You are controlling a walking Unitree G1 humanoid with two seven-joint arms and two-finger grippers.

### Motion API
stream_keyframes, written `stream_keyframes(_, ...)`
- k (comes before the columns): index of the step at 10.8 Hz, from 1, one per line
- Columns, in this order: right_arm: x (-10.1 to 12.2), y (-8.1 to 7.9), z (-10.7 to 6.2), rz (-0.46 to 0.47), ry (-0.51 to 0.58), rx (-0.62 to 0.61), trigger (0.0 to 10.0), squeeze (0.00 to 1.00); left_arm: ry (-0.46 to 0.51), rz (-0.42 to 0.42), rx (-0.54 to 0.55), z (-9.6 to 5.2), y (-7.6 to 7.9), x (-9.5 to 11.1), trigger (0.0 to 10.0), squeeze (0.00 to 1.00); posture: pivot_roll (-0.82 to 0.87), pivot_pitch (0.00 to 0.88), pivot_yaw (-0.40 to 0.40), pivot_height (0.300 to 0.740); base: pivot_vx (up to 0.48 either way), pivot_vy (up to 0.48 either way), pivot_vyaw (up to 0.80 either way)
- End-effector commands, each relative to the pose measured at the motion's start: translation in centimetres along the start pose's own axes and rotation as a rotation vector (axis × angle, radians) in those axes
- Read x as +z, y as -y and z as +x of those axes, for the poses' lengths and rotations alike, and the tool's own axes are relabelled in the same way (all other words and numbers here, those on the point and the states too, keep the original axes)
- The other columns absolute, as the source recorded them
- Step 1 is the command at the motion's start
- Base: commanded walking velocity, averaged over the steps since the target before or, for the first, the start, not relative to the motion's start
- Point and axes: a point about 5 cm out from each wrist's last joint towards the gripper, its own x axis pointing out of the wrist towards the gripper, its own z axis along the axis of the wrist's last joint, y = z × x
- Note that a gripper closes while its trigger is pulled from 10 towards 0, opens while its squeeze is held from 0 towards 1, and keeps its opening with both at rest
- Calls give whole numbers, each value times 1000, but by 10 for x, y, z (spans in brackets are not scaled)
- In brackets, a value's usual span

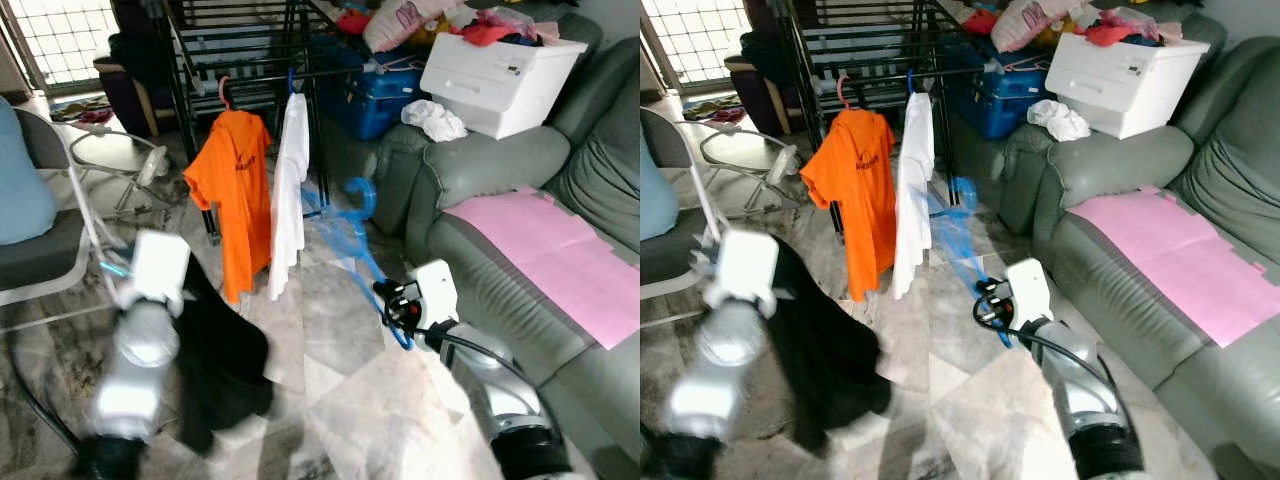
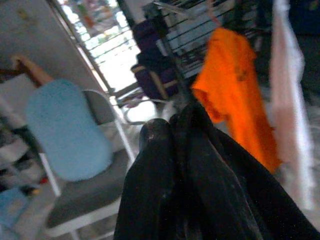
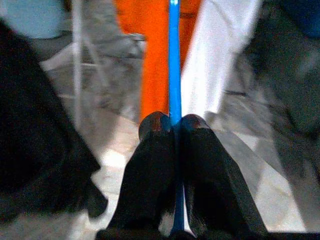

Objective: Hang hanger

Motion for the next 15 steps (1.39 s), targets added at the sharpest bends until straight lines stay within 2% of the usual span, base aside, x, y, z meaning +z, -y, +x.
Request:
stream_keyframes(1,18,-7,0,-34,44,138,10000,0,20,3,67,13,-14,11,10000,0,18,0,-13,740,0,0,0)
stream_keyframes(2,21,-19,-6,-68,27,298,10000,0,56,-11,73,21,-16,18,10000,0,12,0,-11,740,0,0,0)
stream_keyframes(3,22,-24,-10,-61,17,371,10000,0,76,-9,73,23,-16,20,10000,0,12,0,-11,740,0,0,0)
stream_keyframes(4,18,-31,-19,-47,-27,504,10000,0,126,19,63,21,-13,25,10000,0,14,0,-13,740,0,0,0)
stream_keyframes(5,16,-31,-22,-39,-49,538,10000,0,153,48,64,19,-12,28,10000,0,20,0,-19,740,0,0,0)
stream_keyframes(6,18,-29,-23,-34,-59,559,10000,0,182,37,39,17,-12,31,10000,0,22,0,-23,740,0,0,0)
stream_keyframes(7,19,-27,-21,-50,-63,546,10000,0,236,20,-11,15,-11,38,10000,0,23,0,-25,740,0,0,0)
stream_keyframes(9,19,-23,-16,-55,-67,528,10000,0,369,-92,-151,4,-8,59,10000,0,29,0,-29,740,0,0,0)
stream_keyframes(10,18,-24,-11,-42,-72,514,10000,0,460,-159,-229,-4,-5,75,10000,0,31,0,-33,740,0,0,0)
stream_keyframes(11,17,-26,-6,14,-77,499,10000,0,537,-176,-296,-13,-1,91,10000,0,37,0,-38,740,0,0,0)
stream_keyframes(13,10,-19,3,49,-105,394,10000,0,587,-177,-339,-20,-3,101,10000,0,43,2,-41,740,0,0,0)
stream_keyframes(15,3,7,10,144,-150,176,10000,0,565,-160,-326,-22,-10,94,10000,0,47,1,-44,740,0,0,0)
